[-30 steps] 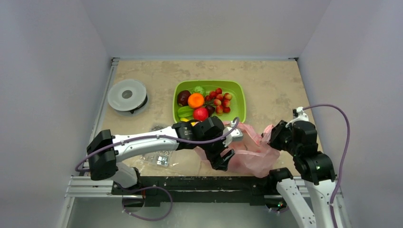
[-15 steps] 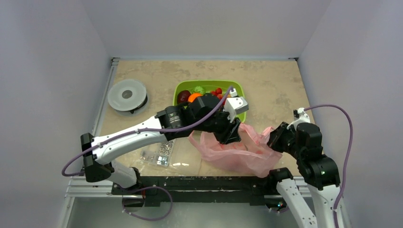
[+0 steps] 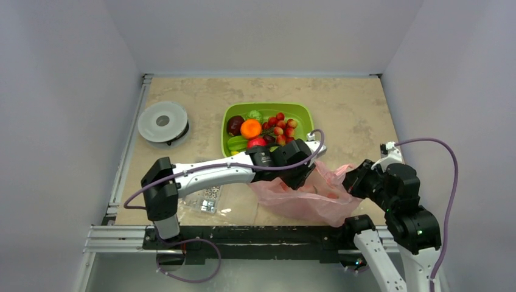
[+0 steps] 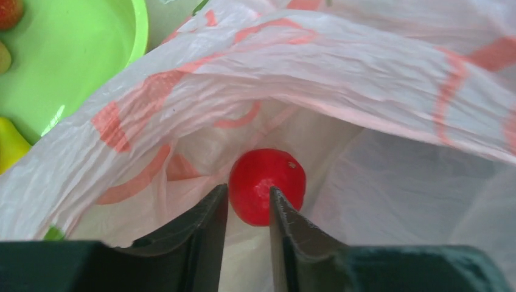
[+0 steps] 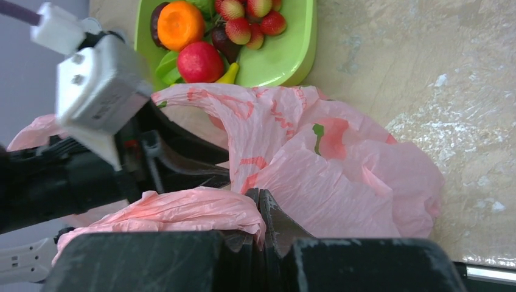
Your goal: Take the fake fruits out of the plastic bag
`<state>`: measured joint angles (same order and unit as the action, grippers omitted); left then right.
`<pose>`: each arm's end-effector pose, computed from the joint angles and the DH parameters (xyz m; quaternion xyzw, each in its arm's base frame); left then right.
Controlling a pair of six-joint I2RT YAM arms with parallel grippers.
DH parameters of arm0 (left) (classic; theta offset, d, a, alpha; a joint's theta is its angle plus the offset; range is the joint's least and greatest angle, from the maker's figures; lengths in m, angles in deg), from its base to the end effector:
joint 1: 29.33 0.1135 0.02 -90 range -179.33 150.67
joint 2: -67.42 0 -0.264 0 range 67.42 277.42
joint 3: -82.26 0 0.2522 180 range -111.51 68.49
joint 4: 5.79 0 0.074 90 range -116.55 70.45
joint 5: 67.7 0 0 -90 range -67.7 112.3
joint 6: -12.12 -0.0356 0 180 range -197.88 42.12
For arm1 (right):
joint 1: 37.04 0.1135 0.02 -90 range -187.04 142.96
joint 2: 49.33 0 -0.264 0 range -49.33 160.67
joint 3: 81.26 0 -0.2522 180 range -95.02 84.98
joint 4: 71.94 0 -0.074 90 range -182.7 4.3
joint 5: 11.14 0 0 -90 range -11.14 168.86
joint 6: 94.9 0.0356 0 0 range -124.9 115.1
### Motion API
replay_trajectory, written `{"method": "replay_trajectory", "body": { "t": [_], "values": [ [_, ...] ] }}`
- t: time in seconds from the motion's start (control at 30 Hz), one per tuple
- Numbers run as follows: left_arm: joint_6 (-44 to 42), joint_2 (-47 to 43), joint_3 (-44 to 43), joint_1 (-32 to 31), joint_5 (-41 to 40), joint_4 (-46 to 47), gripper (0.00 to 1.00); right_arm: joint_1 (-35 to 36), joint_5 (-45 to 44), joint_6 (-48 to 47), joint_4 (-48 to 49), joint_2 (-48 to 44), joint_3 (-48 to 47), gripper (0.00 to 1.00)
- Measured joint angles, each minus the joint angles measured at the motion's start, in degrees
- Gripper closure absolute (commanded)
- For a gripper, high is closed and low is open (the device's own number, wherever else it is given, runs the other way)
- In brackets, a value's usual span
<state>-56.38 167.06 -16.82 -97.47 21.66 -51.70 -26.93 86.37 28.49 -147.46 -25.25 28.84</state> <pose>0.1463 -0.3636 0.2918 0.3657 0.8537 -0.2577 0.2667 0.0481 0.0133 0.3479 0.1419 0.8517 0.2383 0.4445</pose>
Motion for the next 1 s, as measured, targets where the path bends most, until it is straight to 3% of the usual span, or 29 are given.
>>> {"method": "replay_trajectory", "body": {
  "t": [0.1,0.2,1.0],
  "values": [
    [0.5,2.6,0.9,-0.2,-2.3,1.3,0.42,0.0,1.2,0.0,-0.4,0.0,0.0,1.0],
    [0.7,4.6,1.8,-0.2,-3.1,3.1,0.28,0.0,1.7,0.0,-0.4,-0.5,0.0,1.0],
    [3.5,8.5,12.2,-4.4,-4.3,10.6,0.16,0.0,-0.5,2.3,0.5,-5.0,0.6,1.0]
  ]
}}
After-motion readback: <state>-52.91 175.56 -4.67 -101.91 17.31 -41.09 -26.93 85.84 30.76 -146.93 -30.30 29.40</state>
